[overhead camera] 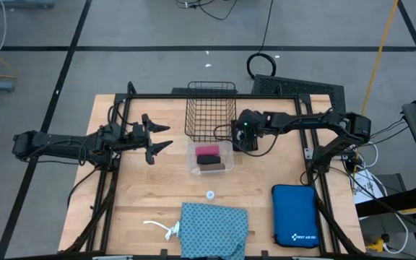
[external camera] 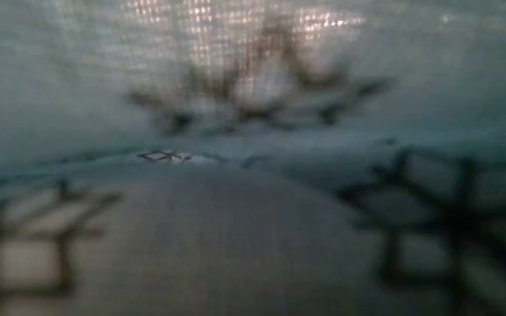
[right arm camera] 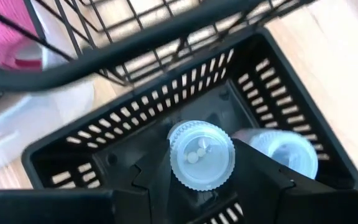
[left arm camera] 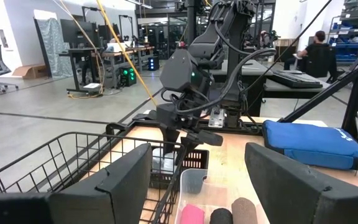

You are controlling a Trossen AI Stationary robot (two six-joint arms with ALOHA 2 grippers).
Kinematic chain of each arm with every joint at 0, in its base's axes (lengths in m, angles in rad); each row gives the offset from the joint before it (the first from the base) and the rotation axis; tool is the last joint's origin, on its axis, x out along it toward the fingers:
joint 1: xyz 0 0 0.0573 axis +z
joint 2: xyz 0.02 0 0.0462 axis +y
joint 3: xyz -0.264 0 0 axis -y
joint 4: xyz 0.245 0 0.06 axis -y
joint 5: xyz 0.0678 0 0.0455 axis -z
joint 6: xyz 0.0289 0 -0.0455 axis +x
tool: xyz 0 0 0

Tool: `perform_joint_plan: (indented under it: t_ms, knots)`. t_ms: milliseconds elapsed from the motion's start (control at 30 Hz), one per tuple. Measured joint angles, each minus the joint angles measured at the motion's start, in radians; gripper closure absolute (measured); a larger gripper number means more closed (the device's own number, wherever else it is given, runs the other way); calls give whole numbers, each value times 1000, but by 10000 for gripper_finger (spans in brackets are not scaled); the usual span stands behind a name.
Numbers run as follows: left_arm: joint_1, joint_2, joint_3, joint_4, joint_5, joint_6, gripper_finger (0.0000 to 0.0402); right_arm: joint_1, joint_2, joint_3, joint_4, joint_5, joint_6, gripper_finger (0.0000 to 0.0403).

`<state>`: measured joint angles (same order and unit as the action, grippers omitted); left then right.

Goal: Pick & Place Medicine items
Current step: Put the right transparent medicine bottle into the black bin

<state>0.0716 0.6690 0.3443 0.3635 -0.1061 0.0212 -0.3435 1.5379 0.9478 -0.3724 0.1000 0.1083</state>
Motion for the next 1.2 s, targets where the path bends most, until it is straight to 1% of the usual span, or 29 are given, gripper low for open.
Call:
perform_joint_plan:
  t_ms: [700, 1033, 1200]
  knots:
    - [0, 0, 0, 0, 0, 0, 133, 0, 0, 0, -21, -1, 9, 265]
    - [0, 0, 0, 0, 0, 0, 133, 0, 0, 0, -21, -1, 3, 230]
    - [0, 0, 0, 0, 0, 0, 133, 0, 0, 0, -4, -1, 3, 223]
